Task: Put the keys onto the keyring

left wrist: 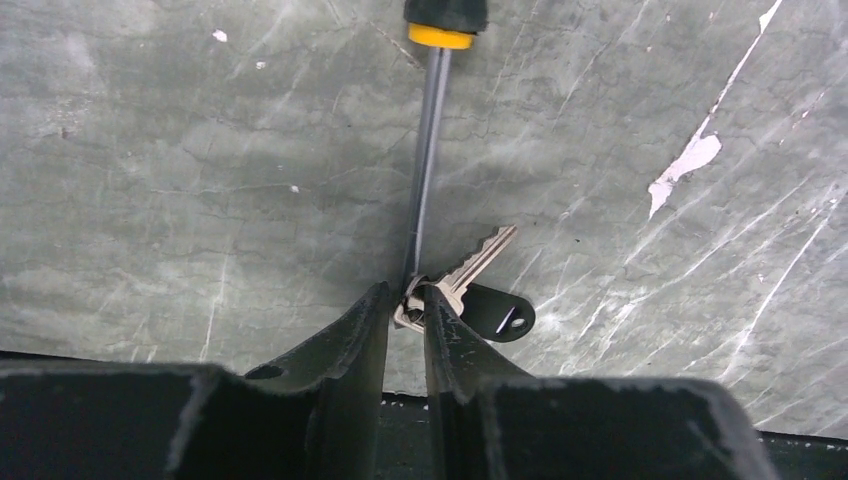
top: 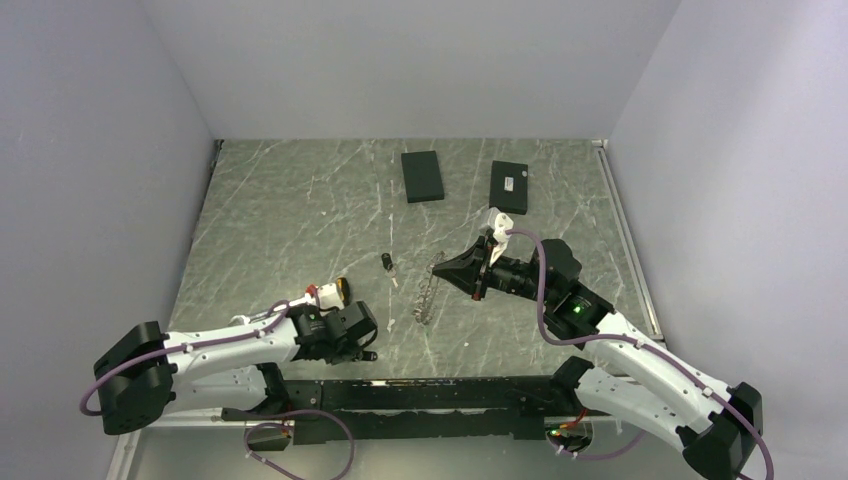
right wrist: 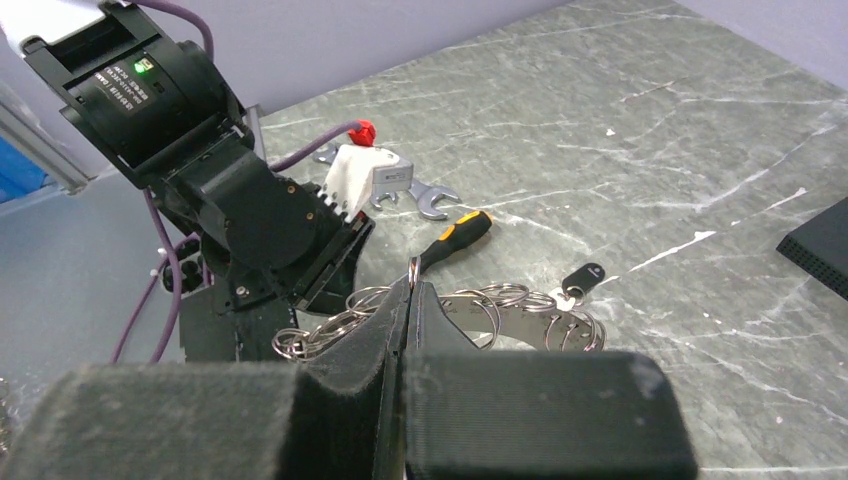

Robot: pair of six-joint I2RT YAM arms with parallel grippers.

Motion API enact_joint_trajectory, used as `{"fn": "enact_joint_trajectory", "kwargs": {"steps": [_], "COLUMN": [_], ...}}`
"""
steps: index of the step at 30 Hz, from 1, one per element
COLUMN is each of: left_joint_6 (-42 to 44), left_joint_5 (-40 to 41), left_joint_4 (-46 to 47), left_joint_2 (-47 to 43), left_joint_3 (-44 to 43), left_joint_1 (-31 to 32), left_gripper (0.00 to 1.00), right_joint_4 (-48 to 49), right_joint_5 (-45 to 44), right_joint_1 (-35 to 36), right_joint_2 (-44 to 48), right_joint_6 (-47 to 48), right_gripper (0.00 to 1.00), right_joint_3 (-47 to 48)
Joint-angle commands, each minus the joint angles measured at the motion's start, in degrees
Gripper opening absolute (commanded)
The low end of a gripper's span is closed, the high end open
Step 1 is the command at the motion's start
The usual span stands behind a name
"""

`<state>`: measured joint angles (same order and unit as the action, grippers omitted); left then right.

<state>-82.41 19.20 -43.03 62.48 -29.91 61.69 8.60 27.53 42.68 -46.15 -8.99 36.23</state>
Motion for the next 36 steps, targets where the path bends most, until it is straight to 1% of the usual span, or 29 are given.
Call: {"fn": "enact_joint_trajectory", "kwargs": {"steps": [1, 6, 9, 13, 16, 21, 27, 29, 32, 36], "left_joint_6": [-0.96, -0.78, -0.61, 0.39, 3.92, 16.79, 36.64, 40.31, 47.97, 56.40], "left_joint_5": [0.04, 0.43, 0.63, 0.88, 0.77, 1.57, 0.46, 0.28, -3.68, -6.87], "left_joint_4": [2.74, 4.00, 4.08, 4.38, 5.62, 6.00, 6.88, 6.26, 8.20, 9.74], "left_joint_2": [-0.35, -0.79, -1.02, -1.62, -2.81, -5.31, -7.99, -8.80, -10.75, -13.47], "left_joint_3": [1.43, 2.31, 2.30, 2.14, 1.52, -2.31, -8.57, -10.07, -11.05, -12.74], "left_joint_1": [0.18, 0.18, 0.19, 0.19, 0.21, 0.18, 0.18, 0.18, 0.19, 0.23], "left_gripper": [0.22, 0.12, 0.00, 0.00, 0.00, 0.00, 0.00, 0.00, 0.00, 0.00], "right_joint_4": [3.56, 3.63, 3.47, 3.37, 3.22, 3.30, 3.21, 3.04, 2.88, 2.92], "right_joint_5": [0.38, 0.77, 0.77, 0.61, 0.40, 0.16, 0.18, 0.16, 0.17, 0.60], "right_joint_1": [-0.05, -0.05, -0.02, -0.08, 0.06, 0.00, -0.07, -0.02, 0.05, 0.02], "right_joint_2": [0.68, 0.80, 0.92, 1.07, 1.23, 1.33, 1.24, 1.28, 1.41, 1.05], "right_joint_6": [0.11, 0.06, 0.12, 0.16, 0.20, 0.21, 0.29, 0.36, 0.38, 0.17], "right_gripper": [0.00, 0.00, 0.00, 0.00, 0.00, 0.00, 0.00, 0.00, 0.00, 0.00], "right_joint_3": [0.31, 0.33, 0.30, 0.32, 0.28, 0.08, 0.31, 0.41, 0.42, 0.50]}}
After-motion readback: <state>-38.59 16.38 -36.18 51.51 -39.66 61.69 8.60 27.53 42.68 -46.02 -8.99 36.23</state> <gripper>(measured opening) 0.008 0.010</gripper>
